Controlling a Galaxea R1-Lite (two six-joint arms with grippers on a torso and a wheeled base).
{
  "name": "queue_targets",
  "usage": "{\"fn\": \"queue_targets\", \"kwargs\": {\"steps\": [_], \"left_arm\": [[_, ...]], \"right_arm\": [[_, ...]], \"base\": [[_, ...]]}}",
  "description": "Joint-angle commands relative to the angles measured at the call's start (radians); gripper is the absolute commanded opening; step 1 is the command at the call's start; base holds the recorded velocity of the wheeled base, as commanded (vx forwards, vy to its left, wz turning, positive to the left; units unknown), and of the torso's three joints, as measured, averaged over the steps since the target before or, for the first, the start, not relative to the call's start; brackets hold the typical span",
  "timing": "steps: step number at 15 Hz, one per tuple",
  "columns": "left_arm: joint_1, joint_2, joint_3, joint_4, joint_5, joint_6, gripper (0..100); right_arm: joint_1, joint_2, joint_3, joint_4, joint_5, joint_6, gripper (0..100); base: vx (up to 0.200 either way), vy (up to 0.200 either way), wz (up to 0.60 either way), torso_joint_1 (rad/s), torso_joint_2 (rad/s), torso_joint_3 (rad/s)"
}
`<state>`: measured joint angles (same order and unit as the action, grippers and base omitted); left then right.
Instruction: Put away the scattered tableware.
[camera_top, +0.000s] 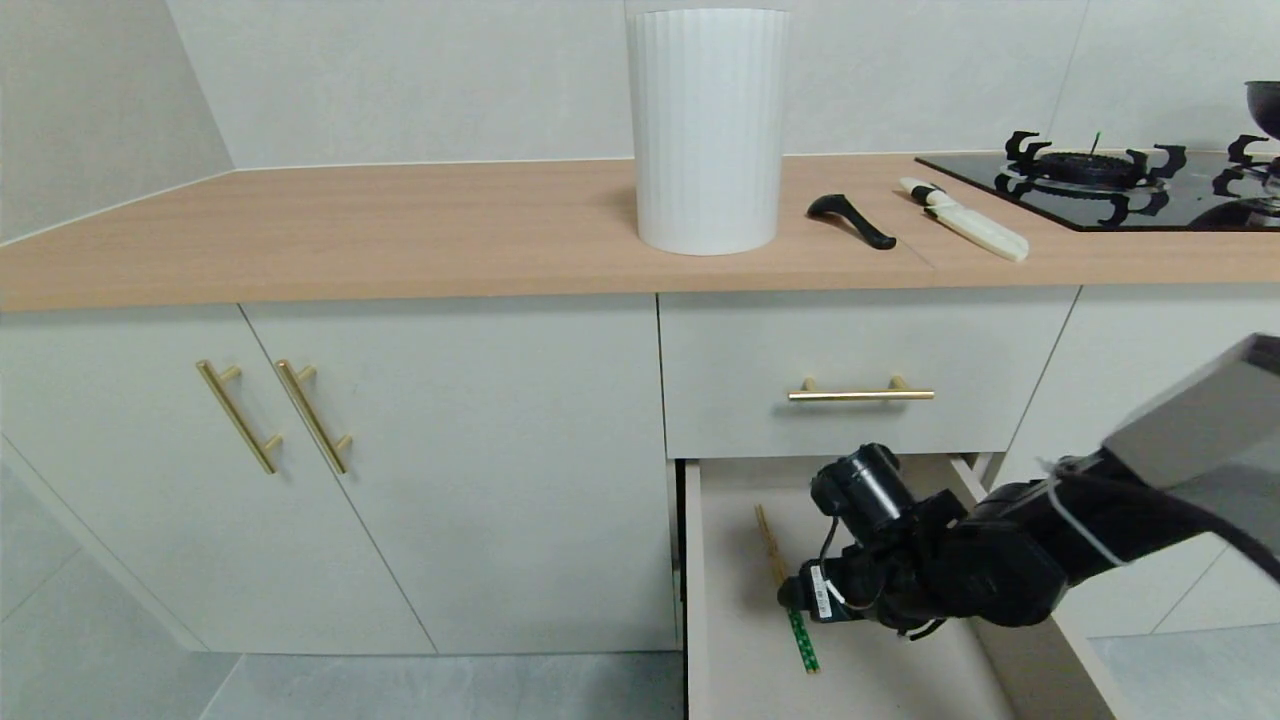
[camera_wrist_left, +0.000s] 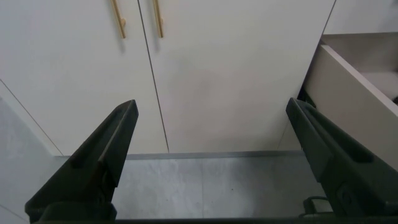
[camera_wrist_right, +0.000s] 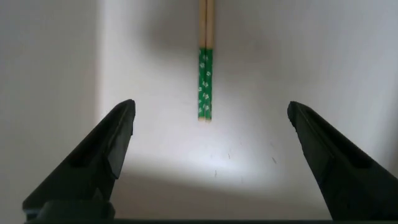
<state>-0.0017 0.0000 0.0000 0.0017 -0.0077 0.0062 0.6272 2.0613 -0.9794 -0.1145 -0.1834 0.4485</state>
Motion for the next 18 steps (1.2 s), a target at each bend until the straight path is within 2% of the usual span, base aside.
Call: {"fn": "queue_targets", "kwargs": {"steps": [1,5,8,16,18], "left_arm": [[0.000,0.002,0.000,0.000,0.000,0.000,100],[0.000,0.002,0.000,0.000,0.000,0.000,100],[0.000,0.002,0.000,0.000,0.000,0.000,100],[0.000,0.002,0.000,0.000,0.000,0.000,100],[0.000,0.002,0.000,0.000,0.000,0.000,100]], "right_arm": [[-0.003,-0.279,0.019,0.047,-0.004,-0.001,100],[-0.041,-0.411,0.019,0.047,-0.068,-0.047,100],[-0.070,-0.428,0.019,0.045,-0.071,-0.065,100],[-0.072,-0.458,0.033,0.045,-0.077,-0.097,100],[-0.072,-0.461,0.036,0.045,-0.077,-0.102,100]], "base": [[0.000,0.000,0.00,0.000,0.00,0.000],[0.000,0.000,0.00,0.000,0.00,0.000],[0.000,0.000,0.00,0.000,0.00,0.000],[0.000,0.000,0.00,0.001,-0.01,-0.004],[0.000,0.000,0.00,0.058,-0.28,-0.227]]}}
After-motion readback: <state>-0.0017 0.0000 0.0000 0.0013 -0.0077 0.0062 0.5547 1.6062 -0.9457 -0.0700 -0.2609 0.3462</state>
